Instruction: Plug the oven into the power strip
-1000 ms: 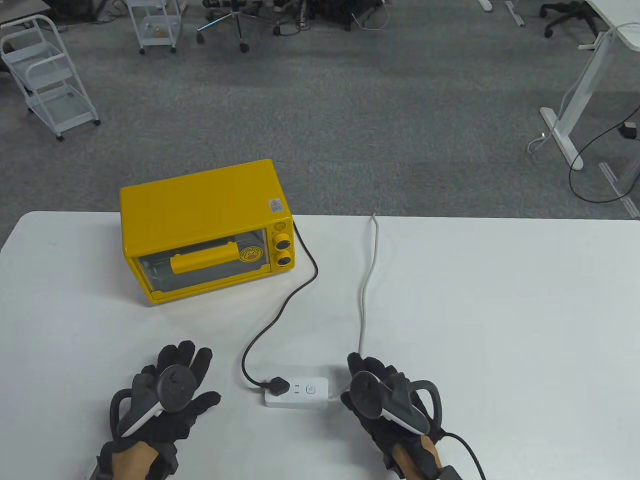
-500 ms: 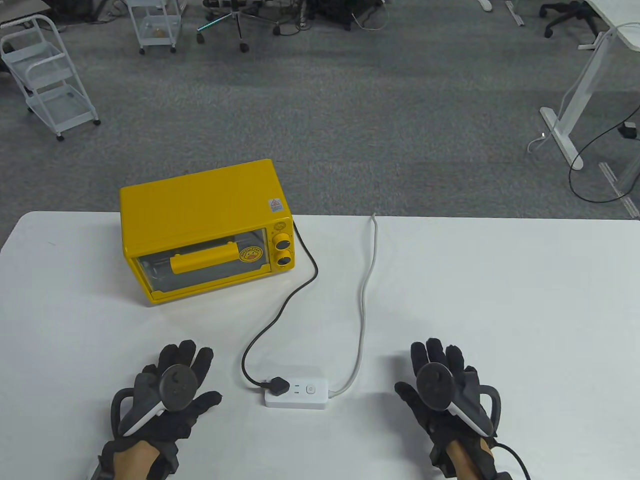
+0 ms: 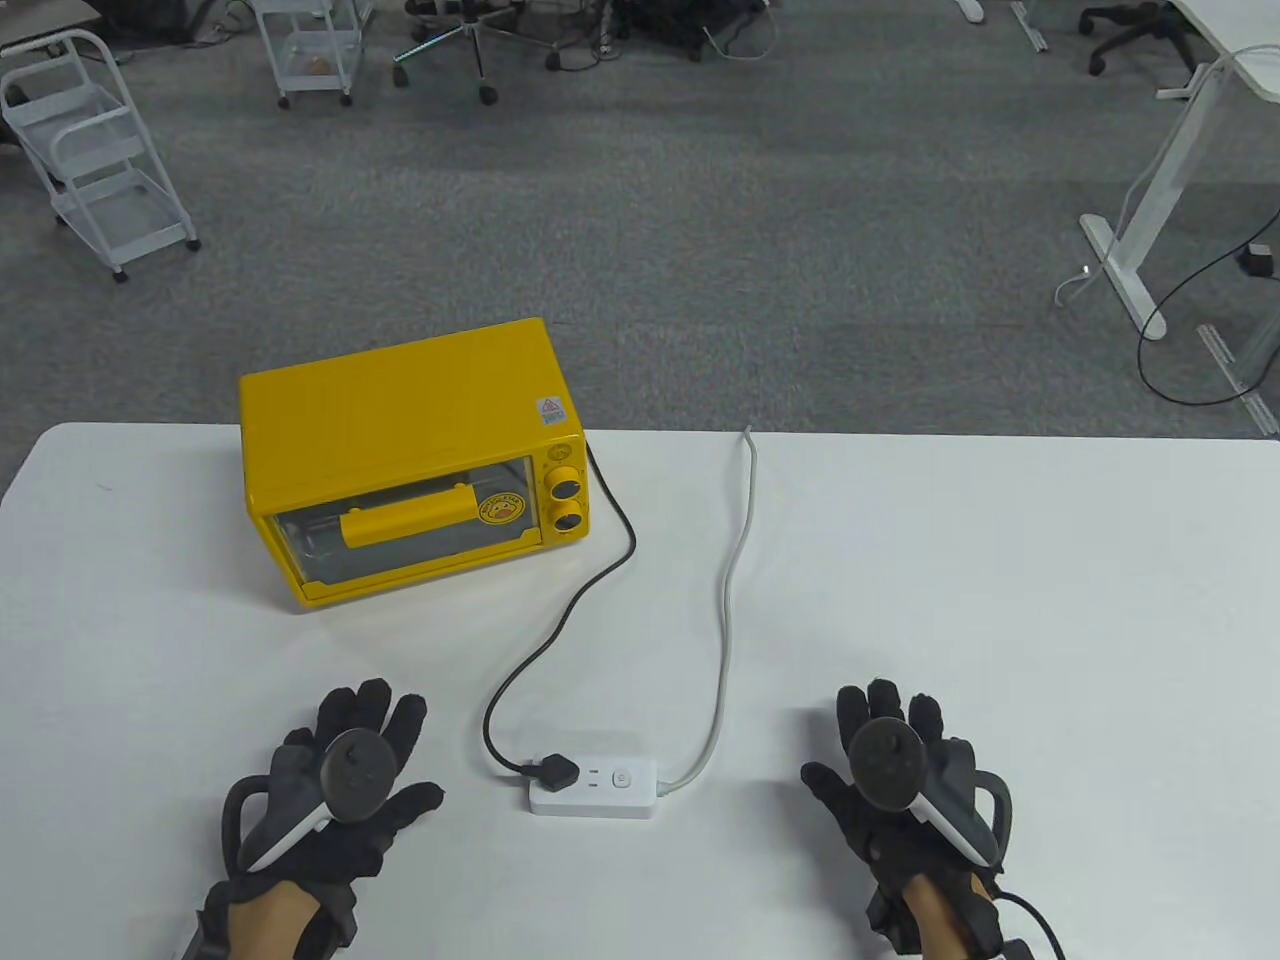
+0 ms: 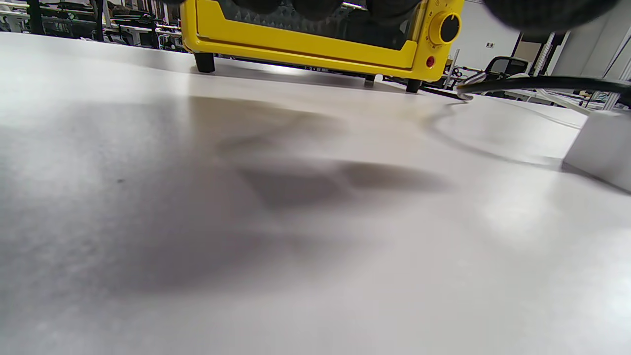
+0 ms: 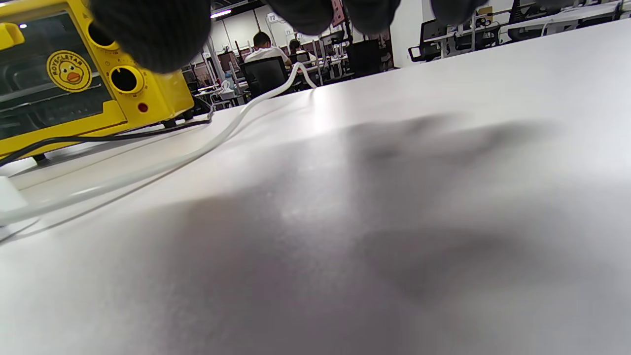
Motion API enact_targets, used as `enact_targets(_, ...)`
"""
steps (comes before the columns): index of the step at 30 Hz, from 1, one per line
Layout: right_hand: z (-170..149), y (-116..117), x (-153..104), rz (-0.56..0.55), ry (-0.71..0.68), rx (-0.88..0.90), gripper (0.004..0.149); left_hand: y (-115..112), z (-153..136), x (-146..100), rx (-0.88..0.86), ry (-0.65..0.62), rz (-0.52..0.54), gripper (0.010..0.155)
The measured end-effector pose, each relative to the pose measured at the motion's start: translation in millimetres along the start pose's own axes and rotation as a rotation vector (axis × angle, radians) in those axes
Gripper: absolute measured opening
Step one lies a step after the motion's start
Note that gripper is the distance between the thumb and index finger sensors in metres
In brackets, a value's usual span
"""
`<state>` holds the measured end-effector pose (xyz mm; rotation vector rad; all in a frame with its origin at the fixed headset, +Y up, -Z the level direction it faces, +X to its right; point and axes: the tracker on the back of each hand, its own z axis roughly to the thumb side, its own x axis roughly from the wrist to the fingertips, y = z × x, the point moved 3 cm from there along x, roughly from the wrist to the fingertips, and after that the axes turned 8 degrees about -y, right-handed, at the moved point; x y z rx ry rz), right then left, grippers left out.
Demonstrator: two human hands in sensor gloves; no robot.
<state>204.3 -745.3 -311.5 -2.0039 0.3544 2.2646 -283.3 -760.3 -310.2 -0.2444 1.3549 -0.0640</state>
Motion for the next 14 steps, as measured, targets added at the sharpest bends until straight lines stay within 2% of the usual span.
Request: enact_targets(14,1.5,1.1,-0.2,0.005,0.001,-0.005,0.084,0.4,0.8,-0.8,0.013,-0.001,-0.002,0.091)
